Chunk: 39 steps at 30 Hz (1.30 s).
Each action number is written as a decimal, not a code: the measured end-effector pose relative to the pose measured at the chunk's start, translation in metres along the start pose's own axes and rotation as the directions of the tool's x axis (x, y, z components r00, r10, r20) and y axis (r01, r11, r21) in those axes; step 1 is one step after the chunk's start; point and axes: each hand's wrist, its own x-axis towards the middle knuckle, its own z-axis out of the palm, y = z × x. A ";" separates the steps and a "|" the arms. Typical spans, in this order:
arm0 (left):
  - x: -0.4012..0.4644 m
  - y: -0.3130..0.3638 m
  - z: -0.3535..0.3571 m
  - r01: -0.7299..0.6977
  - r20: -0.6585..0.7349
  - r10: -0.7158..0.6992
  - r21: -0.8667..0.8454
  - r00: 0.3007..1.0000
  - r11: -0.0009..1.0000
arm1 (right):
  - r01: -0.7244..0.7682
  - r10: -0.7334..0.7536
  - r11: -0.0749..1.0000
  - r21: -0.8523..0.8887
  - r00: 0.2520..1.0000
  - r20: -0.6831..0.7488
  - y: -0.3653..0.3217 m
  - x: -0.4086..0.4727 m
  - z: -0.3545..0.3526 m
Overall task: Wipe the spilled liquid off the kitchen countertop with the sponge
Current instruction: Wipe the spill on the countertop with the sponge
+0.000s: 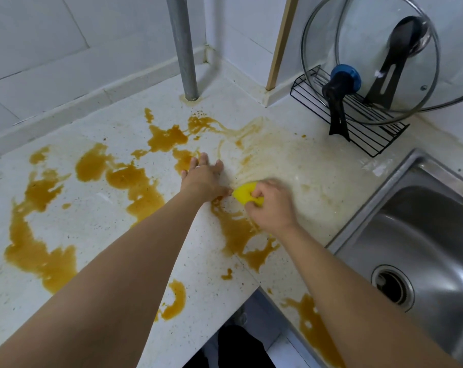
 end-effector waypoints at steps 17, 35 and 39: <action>-0.044 -0.021 0.012 0.176 -0.187 -0.190 -0.091 0.964 0.980 | 0.179 -0.179 0.984 -0.019 0.984 -0.018 -0.014 -0.022 0.020; -0.088 -0.055 0.034 0.194 -0.087 -0.200 -0.080 0.976 0.978 | 0.060 -0.064 0.985 -0.162 0.998 -0.021 -0.031 -0.079 0.035; -0.088 -0.055 0.033 0.195 -0.091 -0.201 -0.074 0.975 0.978 | -0.161 0.150 0.981 -0.107 0.983 -0.106 -0.022 -0.084 0.021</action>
